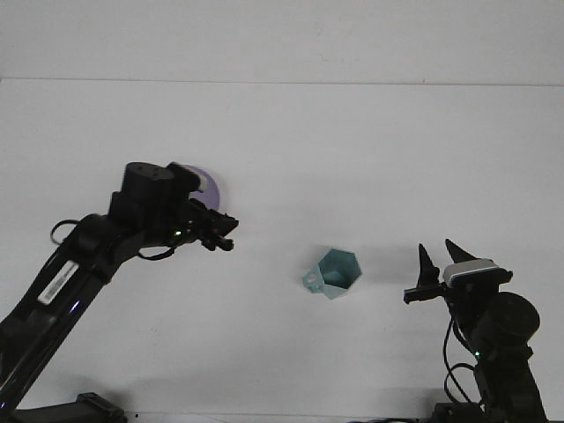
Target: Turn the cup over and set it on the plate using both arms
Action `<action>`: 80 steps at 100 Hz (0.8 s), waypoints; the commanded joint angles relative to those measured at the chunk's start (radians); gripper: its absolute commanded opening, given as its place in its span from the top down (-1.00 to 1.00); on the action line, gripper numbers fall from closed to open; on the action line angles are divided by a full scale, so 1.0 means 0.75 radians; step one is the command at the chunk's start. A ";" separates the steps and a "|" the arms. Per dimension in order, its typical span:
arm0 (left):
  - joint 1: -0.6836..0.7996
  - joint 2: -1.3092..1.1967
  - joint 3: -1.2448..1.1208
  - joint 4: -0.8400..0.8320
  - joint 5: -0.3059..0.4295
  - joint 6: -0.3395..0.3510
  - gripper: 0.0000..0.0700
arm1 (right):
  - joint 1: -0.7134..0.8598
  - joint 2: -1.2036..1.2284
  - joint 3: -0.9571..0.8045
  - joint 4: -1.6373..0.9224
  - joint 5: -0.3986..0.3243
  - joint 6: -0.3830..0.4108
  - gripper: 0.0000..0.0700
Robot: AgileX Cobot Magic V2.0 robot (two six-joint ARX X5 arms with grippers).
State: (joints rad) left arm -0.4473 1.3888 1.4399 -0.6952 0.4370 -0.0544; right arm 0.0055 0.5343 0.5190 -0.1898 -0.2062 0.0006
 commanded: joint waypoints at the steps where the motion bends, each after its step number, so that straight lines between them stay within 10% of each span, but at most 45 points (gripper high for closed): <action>1: -0.051 0.113 0.102 -0.060 0.009 0.055 0.27 | 0.000 0.003 0.005 0.012 0.001 0.016 0.03; 32: -0.260 0.533 0.410 -0.230 0.008 0.063 -0.24 | 0.000 0.003 0.005 0.013 -0.004 0.040 0.03; 80: -0.417 0.965 0.794 -0.356 -0.038 0.154 -0.24 | 0.002 0.003 0.005 0.011 -0.004 0.039 0.03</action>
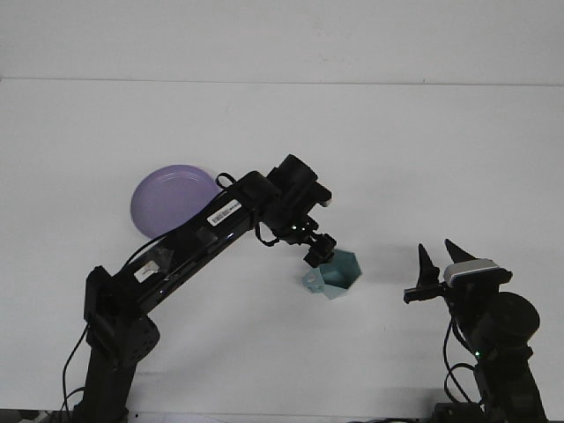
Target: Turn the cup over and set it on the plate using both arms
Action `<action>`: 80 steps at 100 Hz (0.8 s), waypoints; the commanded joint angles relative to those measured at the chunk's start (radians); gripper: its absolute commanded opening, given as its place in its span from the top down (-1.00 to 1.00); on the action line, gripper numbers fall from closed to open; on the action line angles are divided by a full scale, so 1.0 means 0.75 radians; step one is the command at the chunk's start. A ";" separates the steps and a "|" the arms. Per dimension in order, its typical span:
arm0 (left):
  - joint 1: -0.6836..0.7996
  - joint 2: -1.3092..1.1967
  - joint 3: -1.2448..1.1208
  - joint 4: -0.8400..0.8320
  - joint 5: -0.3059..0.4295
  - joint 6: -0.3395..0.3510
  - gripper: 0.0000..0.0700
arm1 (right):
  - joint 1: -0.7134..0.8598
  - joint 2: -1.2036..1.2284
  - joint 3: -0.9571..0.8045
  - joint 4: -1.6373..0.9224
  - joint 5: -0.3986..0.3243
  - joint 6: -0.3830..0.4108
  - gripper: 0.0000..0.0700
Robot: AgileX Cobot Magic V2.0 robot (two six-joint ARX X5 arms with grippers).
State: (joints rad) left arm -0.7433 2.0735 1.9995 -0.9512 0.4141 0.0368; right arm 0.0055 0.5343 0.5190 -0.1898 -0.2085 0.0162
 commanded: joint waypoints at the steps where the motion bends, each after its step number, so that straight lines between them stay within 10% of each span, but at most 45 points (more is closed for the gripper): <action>1: -0.024 0.057 0.050 -0.014 -0.008 0.034 -0.24 | 0.002 0.003 0.005 0.011 -0.001 0.018 0.03; 31: -0.076 0.182 0.053 0.010 -0.098 0.071 -0.16 | 0.002 0.003 0.005 0.009 0.000 0.018 0.03; 46: -0.086 0.188 0.053 0.044 -0.100 0.076 1.00 | 0.002 0.003 0.005 0.008 0.000 0.018 0.03; 80: -0.069 0.188 0.122 -0.044 -0.105 0.075 0.97 | 0.002 0.003 0.005 0.004 0.000 0.018 0.03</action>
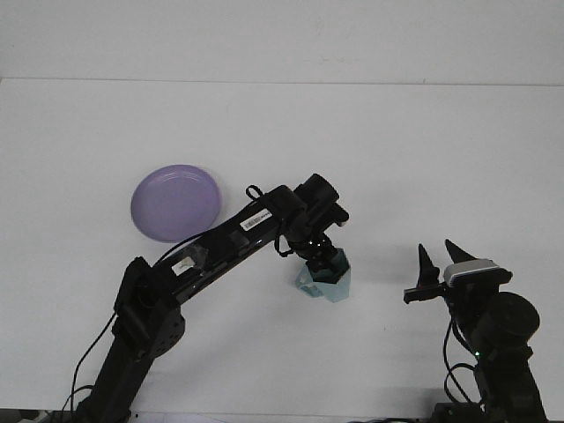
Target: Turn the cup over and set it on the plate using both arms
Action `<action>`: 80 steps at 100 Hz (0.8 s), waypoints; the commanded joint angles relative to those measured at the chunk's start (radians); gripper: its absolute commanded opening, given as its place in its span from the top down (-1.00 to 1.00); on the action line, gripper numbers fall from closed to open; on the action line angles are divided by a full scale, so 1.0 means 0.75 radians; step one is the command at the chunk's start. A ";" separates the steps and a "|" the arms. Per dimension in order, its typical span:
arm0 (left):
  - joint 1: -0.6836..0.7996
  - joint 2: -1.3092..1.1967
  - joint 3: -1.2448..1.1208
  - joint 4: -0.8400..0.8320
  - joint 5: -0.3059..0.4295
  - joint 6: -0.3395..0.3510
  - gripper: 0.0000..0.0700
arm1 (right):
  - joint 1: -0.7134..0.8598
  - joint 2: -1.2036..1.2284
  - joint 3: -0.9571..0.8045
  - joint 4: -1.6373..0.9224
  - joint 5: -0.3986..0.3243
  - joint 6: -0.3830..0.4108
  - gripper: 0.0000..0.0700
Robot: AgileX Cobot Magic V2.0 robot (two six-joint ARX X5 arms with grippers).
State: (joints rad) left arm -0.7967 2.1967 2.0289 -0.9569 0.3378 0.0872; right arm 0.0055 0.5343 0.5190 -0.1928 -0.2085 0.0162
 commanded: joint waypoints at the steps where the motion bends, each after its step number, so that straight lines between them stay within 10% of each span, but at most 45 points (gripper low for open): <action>1: 0.005 0.023 0.091 -0.046 -0.003 0.008 0.97 | 0.002 0.003 0.005 0.008 0.001 0.018 0.03; 80: 0.816 -0.241 0.339 -0.415 -0.238 -0.097 0.97 | 0.034 0.003 0.005 0.007 0.004 0.027 0.03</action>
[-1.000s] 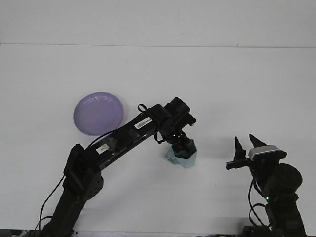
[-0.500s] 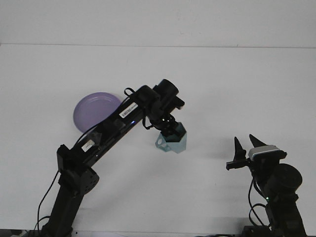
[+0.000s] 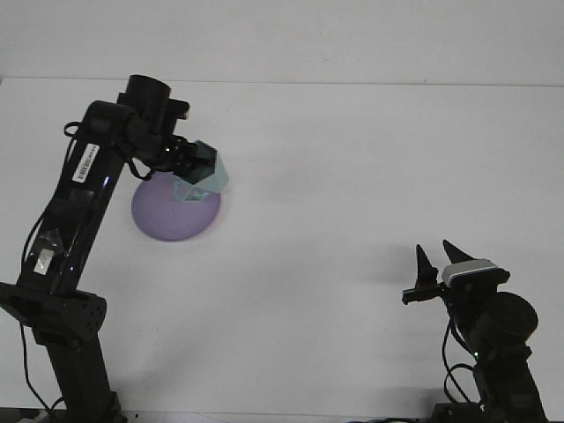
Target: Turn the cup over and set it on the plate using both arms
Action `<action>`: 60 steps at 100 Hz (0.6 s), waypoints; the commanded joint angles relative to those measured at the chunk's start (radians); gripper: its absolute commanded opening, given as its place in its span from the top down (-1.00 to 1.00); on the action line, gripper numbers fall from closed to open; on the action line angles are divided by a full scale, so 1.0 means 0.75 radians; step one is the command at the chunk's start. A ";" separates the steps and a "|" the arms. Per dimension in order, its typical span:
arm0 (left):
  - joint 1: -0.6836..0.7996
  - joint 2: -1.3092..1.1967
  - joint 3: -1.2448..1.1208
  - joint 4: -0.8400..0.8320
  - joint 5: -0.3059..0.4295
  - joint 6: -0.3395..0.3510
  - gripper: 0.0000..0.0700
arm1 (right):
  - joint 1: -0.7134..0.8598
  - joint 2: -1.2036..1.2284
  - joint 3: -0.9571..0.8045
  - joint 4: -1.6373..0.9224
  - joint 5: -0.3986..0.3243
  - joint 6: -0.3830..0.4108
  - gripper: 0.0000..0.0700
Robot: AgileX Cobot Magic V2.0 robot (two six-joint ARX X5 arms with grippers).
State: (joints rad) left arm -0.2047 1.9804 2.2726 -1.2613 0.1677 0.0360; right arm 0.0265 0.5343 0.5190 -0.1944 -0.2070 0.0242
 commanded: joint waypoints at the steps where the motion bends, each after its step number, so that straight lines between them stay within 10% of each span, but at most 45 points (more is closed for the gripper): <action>1: 0.036 0.048 0.011 -0.009 -0.015 -0.030 0.97 | 0.007 0.003 0.005 0.009 0.002 0.017 0.03; 60: 0.264 0.097 -0.375 0.252 -0.084 0.018 0.97 | 0.010 0.005 0.005 0.010 0.002 0.017 0.03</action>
State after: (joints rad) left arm -0.0086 2.0186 1.9678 -1.0729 0.1173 0.0368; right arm 0.0319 0.5343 0.5190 -0.1951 -0.2070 0.0246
